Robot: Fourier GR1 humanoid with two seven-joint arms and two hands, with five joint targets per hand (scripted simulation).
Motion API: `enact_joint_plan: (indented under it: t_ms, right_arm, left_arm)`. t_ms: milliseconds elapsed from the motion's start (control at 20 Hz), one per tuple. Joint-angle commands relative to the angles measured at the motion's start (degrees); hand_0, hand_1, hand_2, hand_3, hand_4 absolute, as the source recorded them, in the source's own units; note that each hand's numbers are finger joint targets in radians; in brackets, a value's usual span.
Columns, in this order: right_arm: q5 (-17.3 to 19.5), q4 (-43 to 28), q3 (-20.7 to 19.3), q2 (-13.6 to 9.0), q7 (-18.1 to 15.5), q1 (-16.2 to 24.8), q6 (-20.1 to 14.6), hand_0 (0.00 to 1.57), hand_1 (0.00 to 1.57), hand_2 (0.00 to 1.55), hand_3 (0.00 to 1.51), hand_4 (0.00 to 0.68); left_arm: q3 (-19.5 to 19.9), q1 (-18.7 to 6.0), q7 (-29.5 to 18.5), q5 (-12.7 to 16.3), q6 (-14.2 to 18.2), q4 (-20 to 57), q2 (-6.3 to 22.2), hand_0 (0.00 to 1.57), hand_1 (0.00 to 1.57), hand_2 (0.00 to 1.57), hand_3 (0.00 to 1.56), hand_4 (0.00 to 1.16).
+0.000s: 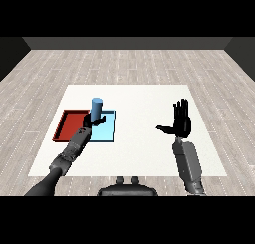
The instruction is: Pick the blue can and put it in the blue box
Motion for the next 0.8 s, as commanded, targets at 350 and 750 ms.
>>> enact_joint_plan:
  t_ms: [350, 750]
  right_arm:
    - [-1.0, 0.6, -1.4, 0.1, -0.8, 0.0, 1.3, 0.00, 0.00, 0.00, 0.00, 0.000]
    - [-1.9, 3.6, -1.3, 0.9, -1.8, -0.8, 4.0, 0.00, 0.00, 0.00, 0.00, 0.000]
  left_arm:
    - [1.6, 2.9, 3.1, -0.7, -3.2, 12.6, -3.6, 1.16, 1.16, 1.08, 0.55, 0.77]
    - [-3.0, 1.8, 3.0, -6.7, 4.1, 14.1, -3.6, 0.00, 0.00, 0.00, 0.00, 0.00]
